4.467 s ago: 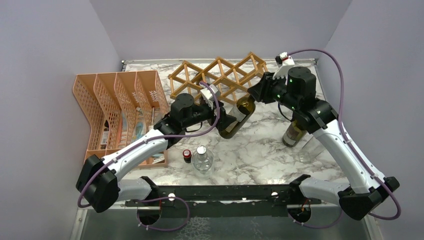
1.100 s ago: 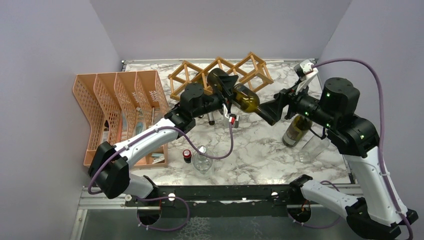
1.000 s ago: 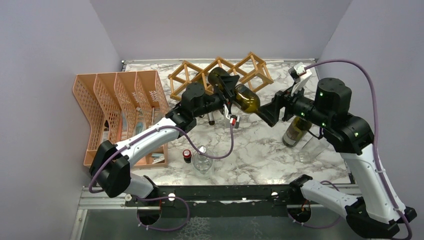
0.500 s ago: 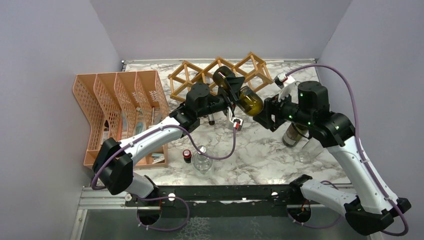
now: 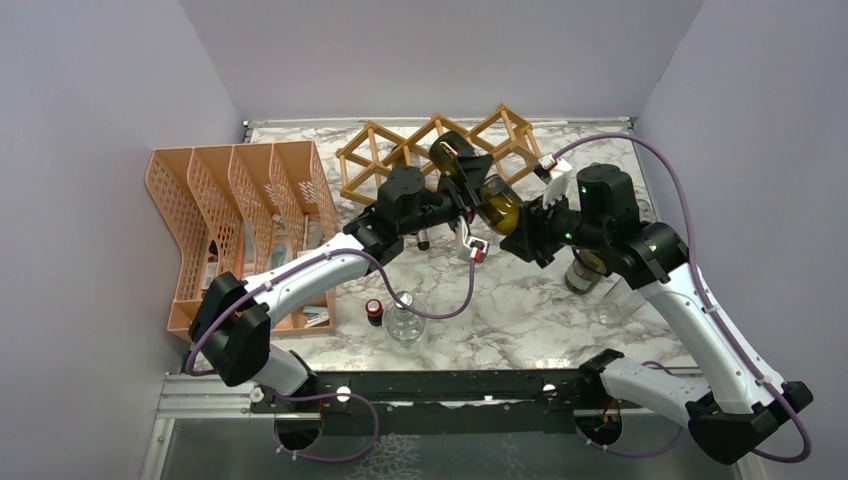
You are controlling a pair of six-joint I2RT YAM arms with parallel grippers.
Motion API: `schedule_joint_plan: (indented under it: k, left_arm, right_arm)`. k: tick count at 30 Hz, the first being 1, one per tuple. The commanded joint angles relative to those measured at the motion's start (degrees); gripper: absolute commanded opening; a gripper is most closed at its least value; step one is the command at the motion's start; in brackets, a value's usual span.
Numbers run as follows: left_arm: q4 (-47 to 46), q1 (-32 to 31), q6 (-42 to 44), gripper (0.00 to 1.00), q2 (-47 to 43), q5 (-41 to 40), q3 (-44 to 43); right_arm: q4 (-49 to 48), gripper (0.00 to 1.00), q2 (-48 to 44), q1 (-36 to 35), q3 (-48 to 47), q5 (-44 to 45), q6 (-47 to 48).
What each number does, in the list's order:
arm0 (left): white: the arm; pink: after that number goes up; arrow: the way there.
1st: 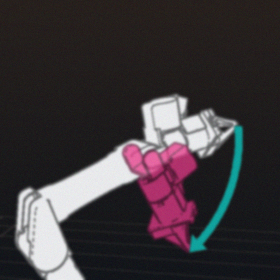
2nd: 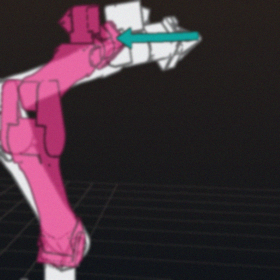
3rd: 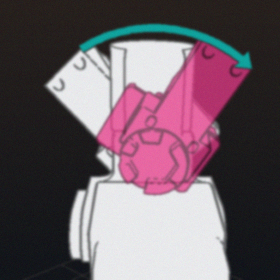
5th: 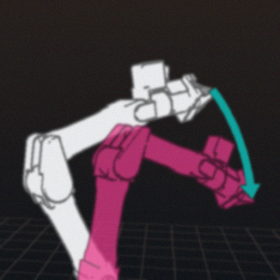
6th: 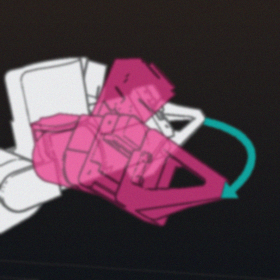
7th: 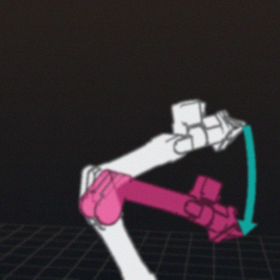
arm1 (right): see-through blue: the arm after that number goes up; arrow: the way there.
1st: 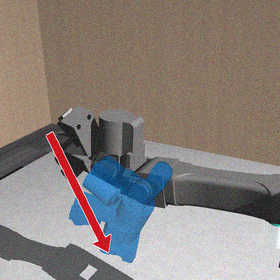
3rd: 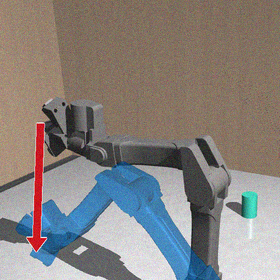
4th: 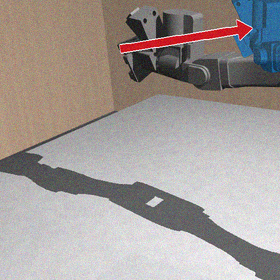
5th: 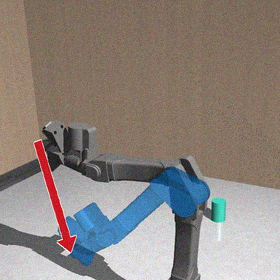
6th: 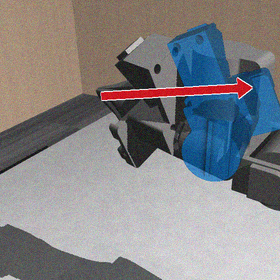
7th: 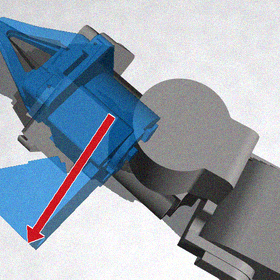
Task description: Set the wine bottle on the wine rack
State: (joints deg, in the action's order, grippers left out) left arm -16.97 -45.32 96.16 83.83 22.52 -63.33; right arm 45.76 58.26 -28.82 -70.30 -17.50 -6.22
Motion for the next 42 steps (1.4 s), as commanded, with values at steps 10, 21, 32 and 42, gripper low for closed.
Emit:
schedule_joint_plan:
  k: [10,21,32,42]
  left_arm:
    - [-6.7,-1.9,-0.5,0.0,-2.1,-3.0,-3.9]
    - [-6.7,-2.1,-3.1,0.99,-3.4,-5.0,-1.4]
    - [-6.8,-2.3,-15.9,0.99,-5.6,-6.5,-2.3]
    - [-13.2,-2.2,-51.7,0.99,-7.0,-16.6,-10.6]
  right_arm:
    - [-3.2,0.02,1.5,-0.2,1.3,0.0,-0.9]
    - [-10.6,0.01,-4.3,-0.2,0.2,8.6,-4.1]
    - [-10.6,0.01,-6.5,-0.2,-0.1,17.1,-7.5]
    - [-10.4,0.01,-8.6,-0.2,6.7,12.7,-7.0]
